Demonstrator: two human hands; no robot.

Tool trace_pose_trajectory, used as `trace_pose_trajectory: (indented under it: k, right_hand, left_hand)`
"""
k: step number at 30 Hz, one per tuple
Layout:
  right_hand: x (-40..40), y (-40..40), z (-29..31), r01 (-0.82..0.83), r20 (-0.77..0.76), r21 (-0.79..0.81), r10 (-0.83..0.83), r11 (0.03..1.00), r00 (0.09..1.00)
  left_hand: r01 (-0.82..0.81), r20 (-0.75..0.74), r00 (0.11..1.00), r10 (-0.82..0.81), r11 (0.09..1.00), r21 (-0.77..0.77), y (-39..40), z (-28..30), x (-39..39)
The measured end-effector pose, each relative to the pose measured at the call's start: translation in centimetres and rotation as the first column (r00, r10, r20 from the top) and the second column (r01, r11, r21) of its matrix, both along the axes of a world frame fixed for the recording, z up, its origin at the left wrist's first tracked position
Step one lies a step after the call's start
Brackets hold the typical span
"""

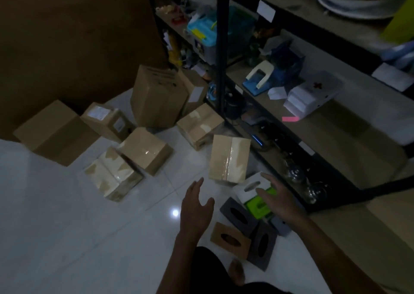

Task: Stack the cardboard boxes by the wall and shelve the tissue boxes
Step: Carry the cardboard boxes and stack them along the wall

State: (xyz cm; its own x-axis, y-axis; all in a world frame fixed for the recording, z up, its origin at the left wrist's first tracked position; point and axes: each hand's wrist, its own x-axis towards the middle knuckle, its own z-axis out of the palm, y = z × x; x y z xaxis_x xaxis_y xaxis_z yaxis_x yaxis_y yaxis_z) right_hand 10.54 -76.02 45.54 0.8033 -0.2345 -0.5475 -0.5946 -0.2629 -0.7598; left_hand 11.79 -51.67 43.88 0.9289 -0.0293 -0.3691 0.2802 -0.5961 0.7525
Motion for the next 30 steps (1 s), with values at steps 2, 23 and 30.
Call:
trace_pose_trajectory:
  k: [2, 23, 30]
  right_hand:
    - [3.1, -0.4, -0.9, 0.051, -0.017, 0.013, -0.051, 0.999, 0.999]
    - [35.6, -6.1, -28.2, 0.234, -0.218, -0.121, -0.256, 0.965, 0.942]
    - [38.3, -8.2, -37.1, 0.158, -0.289, -0.291, -0.245, 0.944, 0.925]
  left_hand:
    - [0.040, -0.025, 0.999, -0.041, 0.999, -0.020, -0.8, -1.3, 4.4]
    - [0.358, -0.325, 0.887, -0.329, 0.933, 0.034, -9.2, -29.3, 43.1]
    - [0.395, -0.310, 0.879, -0.364, 0.917, 0.044, -10.5, -39.0, 47.0]
